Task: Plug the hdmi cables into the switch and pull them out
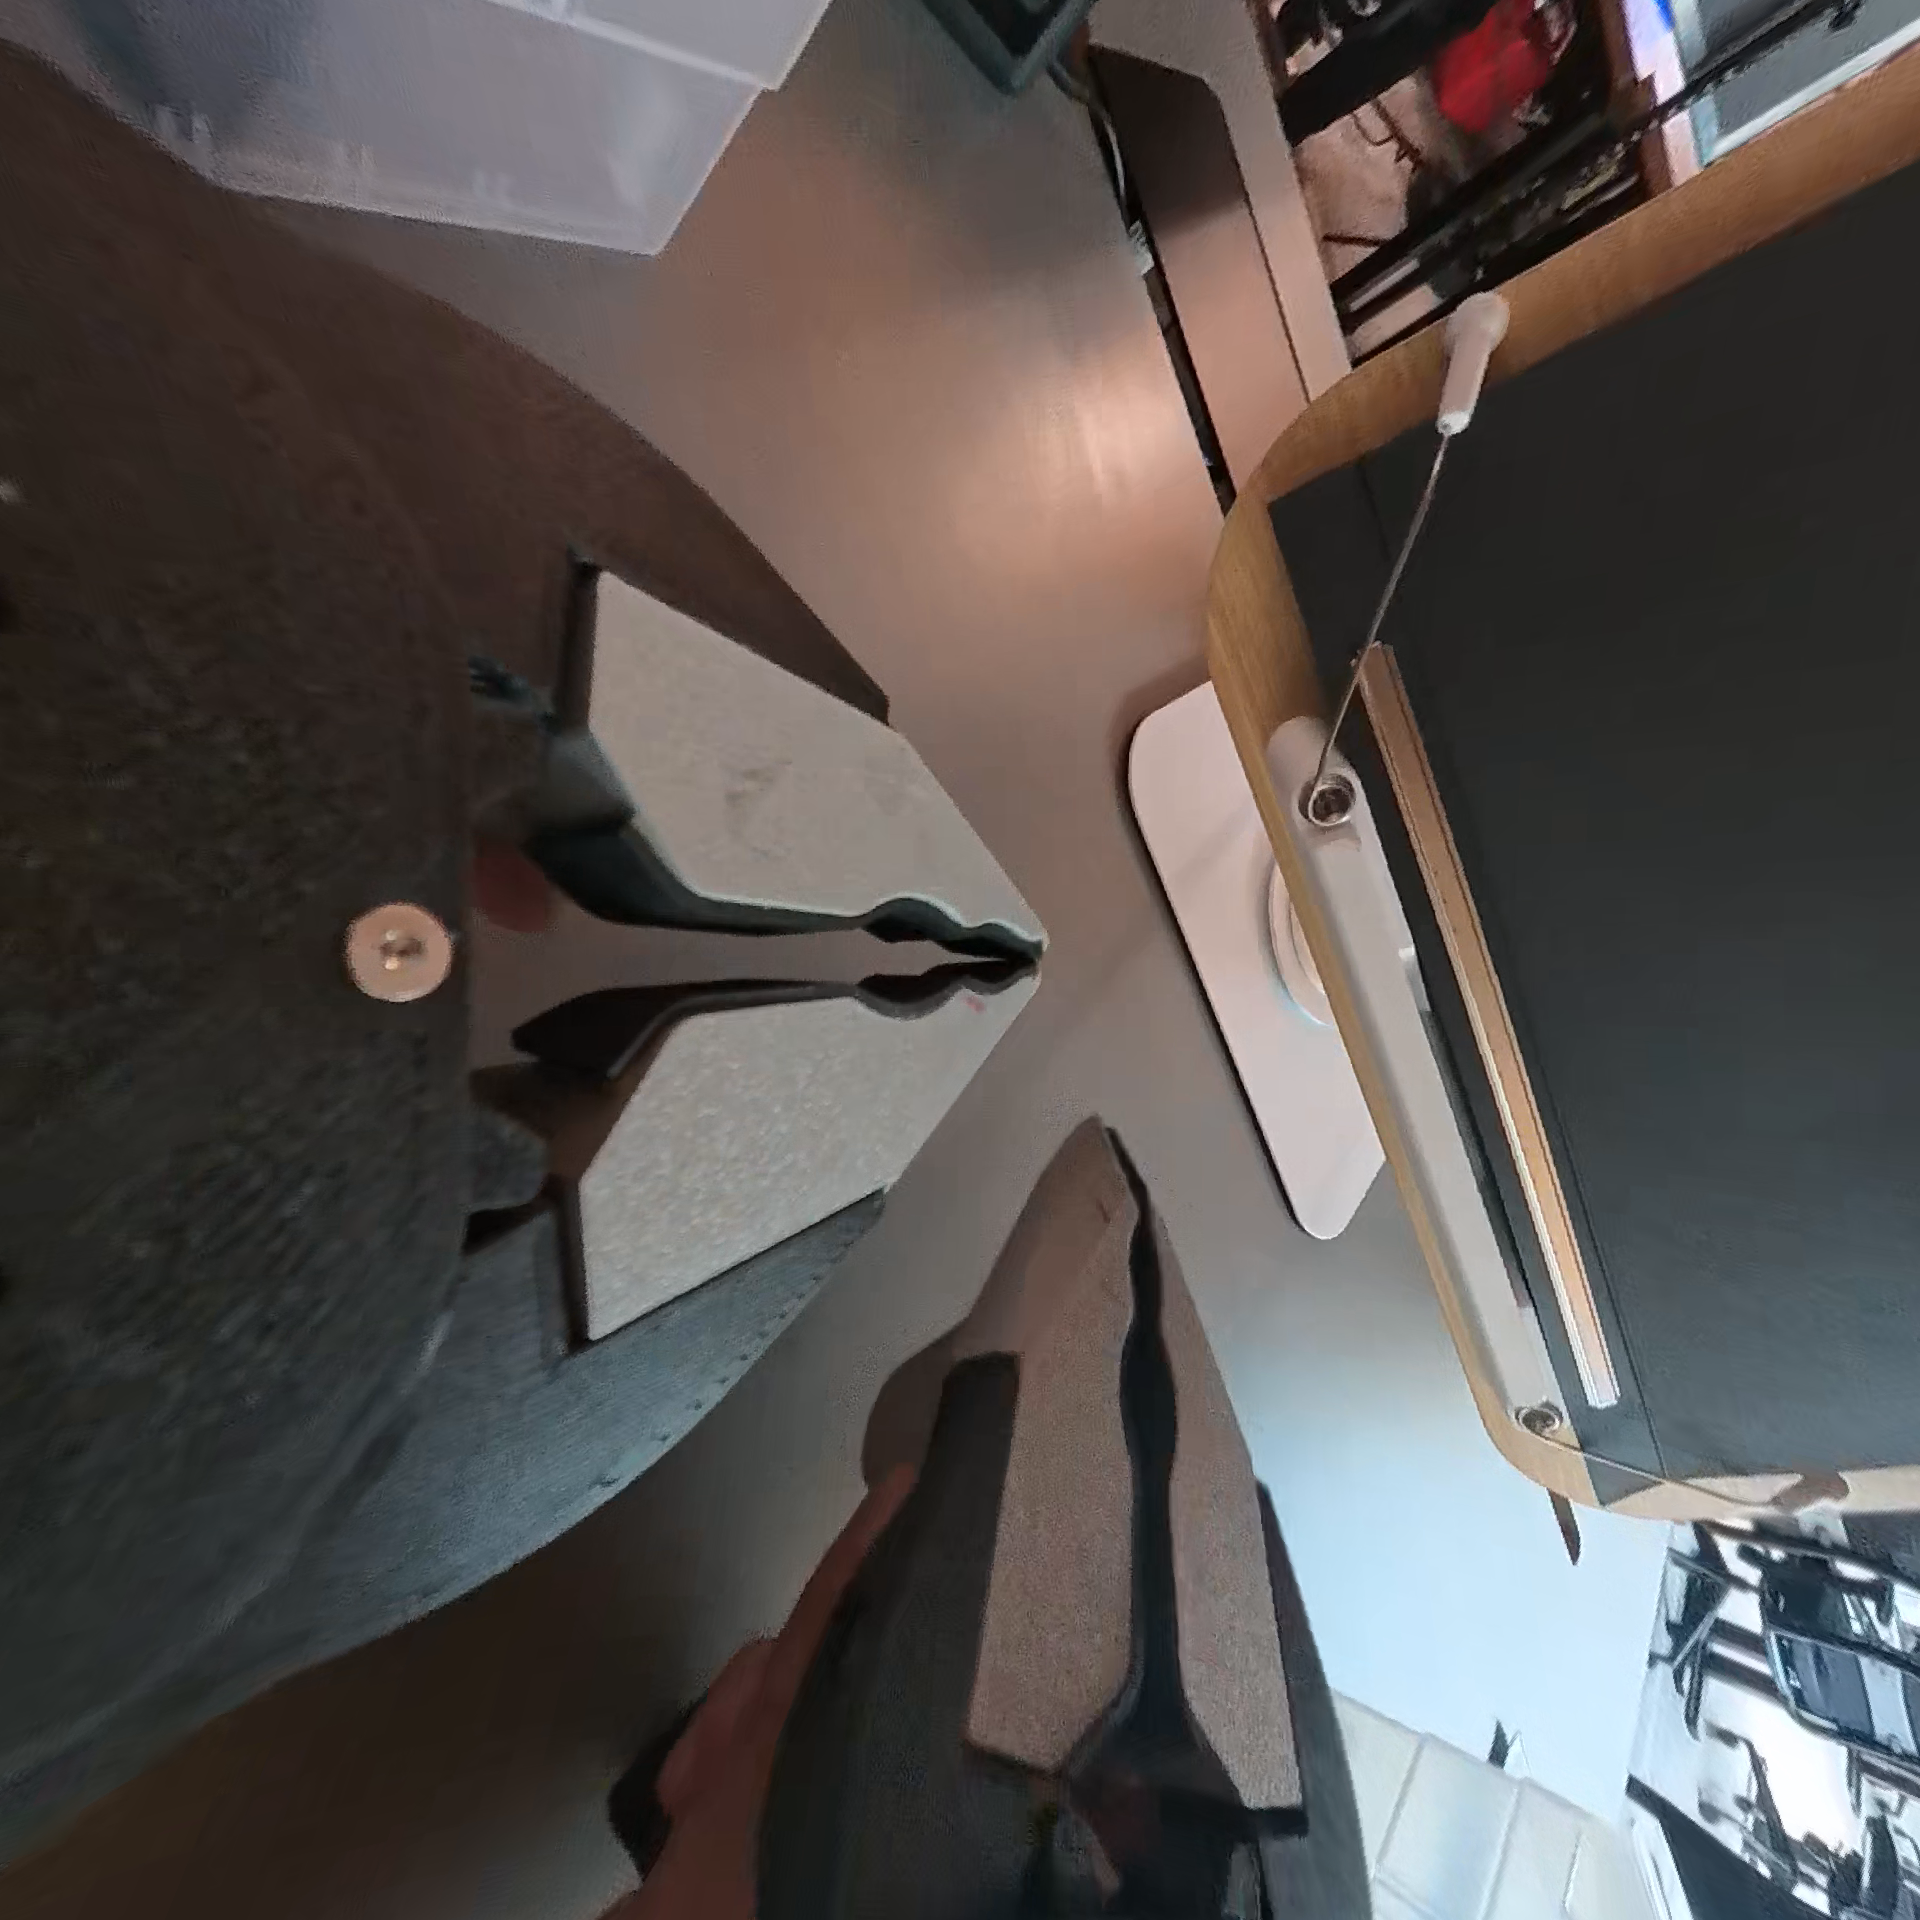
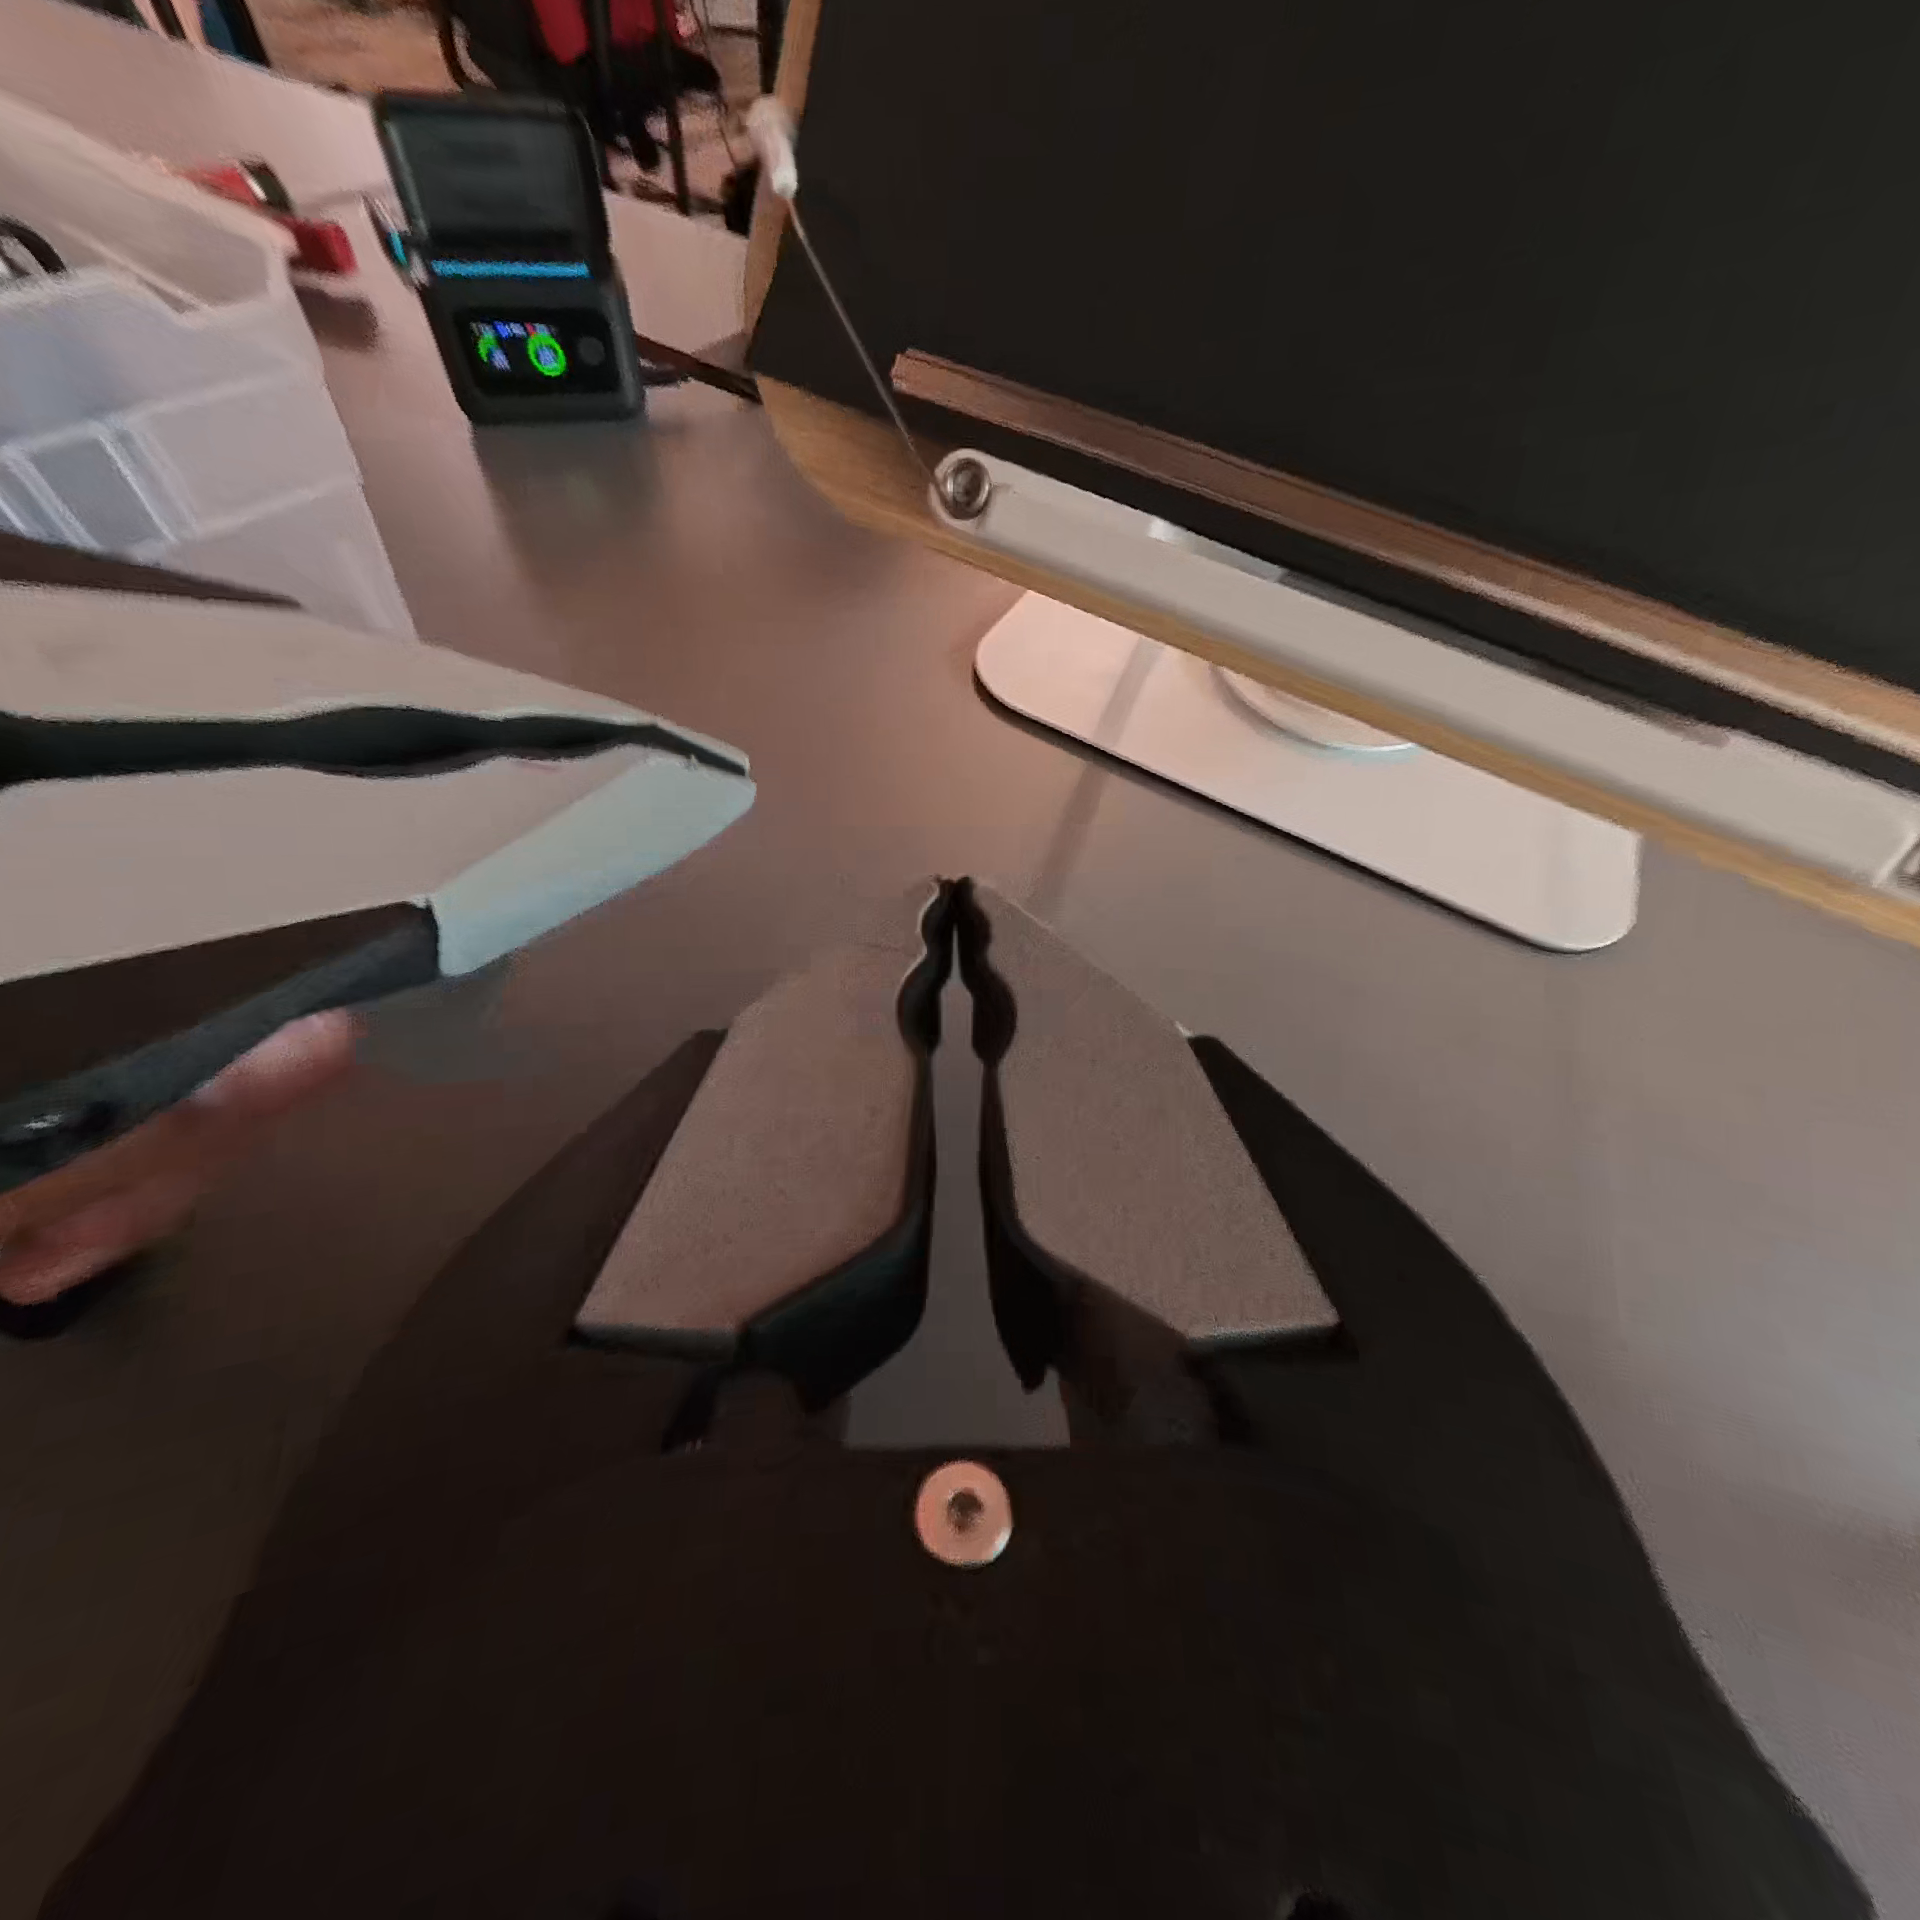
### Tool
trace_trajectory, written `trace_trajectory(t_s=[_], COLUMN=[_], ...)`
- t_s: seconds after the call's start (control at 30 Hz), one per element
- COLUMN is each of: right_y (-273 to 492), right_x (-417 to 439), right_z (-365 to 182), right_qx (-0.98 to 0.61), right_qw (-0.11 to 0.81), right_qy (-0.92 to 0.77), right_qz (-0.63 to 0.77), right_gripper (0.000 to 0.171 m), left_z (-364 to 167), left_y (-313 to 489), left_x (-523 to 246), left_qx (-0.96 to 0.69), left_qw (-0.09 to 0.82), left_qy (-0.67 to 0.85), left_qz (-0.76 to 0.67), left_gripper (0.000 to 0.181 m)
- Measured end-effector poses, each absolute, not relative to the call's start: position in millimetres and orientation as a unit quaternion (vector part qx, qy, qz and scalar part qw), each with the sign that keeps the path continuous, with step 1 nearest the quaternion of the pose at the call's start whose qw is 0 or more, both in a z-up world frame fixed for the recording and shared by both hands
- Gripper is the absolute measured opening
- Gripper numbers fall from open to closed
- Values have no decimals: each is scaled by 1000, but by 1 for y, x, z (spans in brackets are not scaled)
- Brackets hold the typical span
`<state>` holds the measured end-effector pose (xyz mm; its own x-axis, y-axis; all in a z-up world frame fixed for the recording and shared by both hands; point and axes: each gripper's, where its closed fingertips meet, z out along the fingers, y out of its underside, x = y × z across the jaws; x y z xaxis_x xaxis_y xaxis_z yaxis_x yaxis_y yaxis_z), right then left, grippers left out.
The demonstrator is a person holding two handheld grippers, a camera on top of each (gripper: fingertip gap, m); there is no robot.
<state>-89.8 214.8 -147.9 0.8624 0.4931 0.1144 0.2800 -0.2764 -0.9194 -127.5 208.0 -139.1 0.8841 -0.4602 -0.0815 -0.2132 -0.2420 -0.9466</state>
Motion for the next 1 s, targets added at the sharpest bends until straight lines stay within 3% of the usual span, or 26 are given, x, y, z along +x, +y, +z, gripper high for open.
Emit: trace_trajectory(t_s=[0.17,1.0], right_y=[213,213], right_x=[-94,-102], right_z=[-148,-150], right_qx=[-782,-794], right_qw=[560,540], right_qy=[-271,-247], right_qz=[49,131], right_gripper=[0,2], left_z=[-139,-137], left_y=[206,215], left_x=[-126,-133], left_qx=[-779,-781], left_qw=[576,588], left_qy=[220,193], left_qz=[-117,-80], left_gripper=[0,0])
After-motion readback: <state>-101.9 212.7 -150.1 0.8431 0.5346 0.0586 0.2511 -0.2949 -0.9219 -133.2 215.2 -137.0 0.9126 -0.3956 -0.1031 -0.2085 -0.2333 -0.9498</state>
